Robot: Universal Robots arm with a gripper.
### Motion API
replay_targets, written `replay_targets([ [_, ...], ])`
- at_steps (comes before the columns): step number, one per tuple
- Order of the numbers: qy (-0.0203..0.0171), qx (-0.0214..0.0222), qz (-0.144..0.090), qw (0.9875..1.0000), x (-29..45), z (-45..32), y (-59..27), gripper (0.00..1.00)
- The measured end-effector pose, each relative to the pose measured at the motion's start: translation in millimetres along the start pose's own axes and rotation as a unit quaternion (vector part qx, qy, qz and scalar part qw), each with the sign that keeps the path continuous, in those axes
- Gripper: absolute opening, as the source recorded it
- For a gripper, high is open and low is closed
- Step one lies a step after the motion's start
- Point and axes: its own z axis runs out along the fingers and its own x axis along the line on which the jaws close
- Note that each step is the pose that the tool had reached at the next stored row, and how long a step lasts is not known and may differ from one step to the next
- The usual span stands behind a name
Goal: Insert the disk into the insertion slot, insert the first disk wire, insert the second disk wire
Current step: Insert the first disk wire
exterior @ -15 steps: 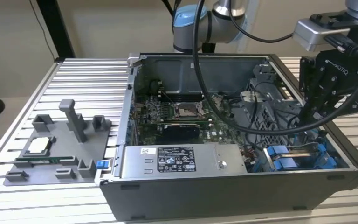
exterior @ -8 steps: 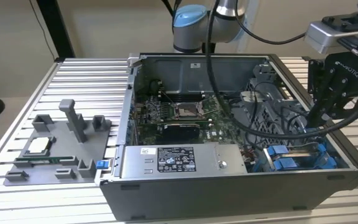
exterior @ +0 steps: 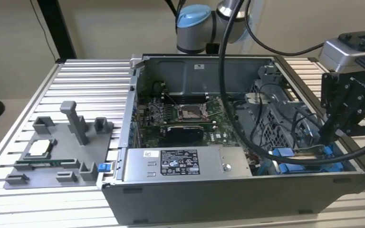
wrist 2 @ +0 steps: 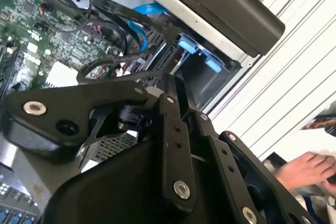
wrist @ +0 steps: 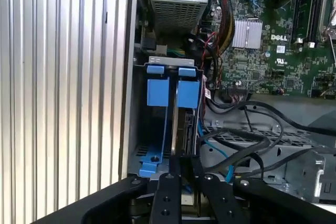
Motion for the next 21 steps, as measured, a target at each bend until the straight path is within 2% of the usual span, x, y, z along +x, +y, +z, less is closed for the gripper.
replay_targets([
  [7,-0.0022,0.0001,0.008,1.0,0.2,12.5,-1.9,0.0],
  [10,-0.0068,0.0002,0.009,0.9999,0.1,16.3,-2.0,0.0],
  [13,-0.0146,0.0005,0.009,0.9999,-0.1,19.8,-2.2,0.0],
  [14,-0.0161,0.0005,0.009,0.9998,-0.1,21.1,-2.5,0.0],
  [18,-0.0164,0.0005,0.009,0.9998,-0.3,28.0,-3.0,0.0],
  [21,-0.0163,0.0007,0.009,0.9998,-2.0,30.1,-3.0,0.0],
])
